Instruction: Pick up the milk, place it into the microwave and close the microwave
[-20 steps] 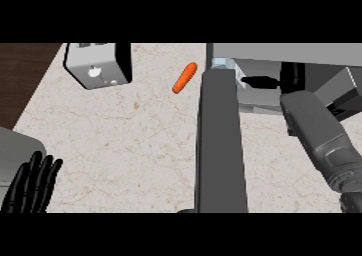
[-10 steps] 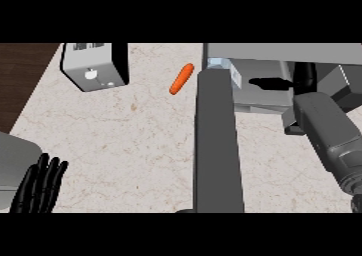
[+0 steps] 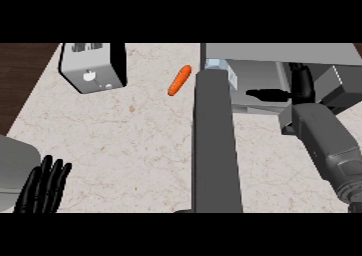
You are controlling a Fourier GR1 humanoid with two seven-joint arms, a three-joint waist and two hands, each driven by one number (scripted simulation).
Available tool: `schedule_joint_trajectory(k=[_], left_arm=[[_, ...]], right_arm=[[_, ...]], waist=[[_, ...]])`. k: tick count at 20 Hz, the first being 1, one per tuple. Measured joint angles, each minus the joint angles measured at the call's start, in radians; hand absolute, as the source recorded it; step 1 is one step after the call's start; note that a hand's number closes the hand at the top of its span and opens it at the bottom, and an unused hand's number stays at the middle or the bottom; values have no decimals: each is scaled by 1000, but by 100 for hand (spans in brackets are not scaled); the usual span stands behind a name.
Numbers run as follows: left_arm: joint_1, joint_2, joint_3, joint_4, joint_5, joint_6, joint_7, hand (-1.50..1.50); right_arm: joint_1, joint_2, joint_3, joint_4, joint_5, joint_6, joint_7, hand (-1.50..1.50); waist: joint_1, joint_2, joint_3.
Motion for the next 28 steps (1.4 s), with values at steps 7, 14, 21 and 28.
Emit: schedule_joint_trajectory(k=[7,14,21,28], left_arm=[[4,-8,-25,-10,-19,13,13,-150],[-13,-23,-41,20,-40,32,10,-150],[-1,5,-58,29,-17,-4,1,-150],[-55,62,-71,66,48,-104,19,150]], right_arm=[[82,41,10,-25,-13,110,-34,-150],[188,82,20,-34,-21,161,-61,-150],[333,108,7,-59,-64,261,-123,-150],[468,128,24,-101,-87,372,-170,-150]], waist=[[-17,-13,-4],[-29,-16,-2],[-44,-13,5],[-56,-11,7]])
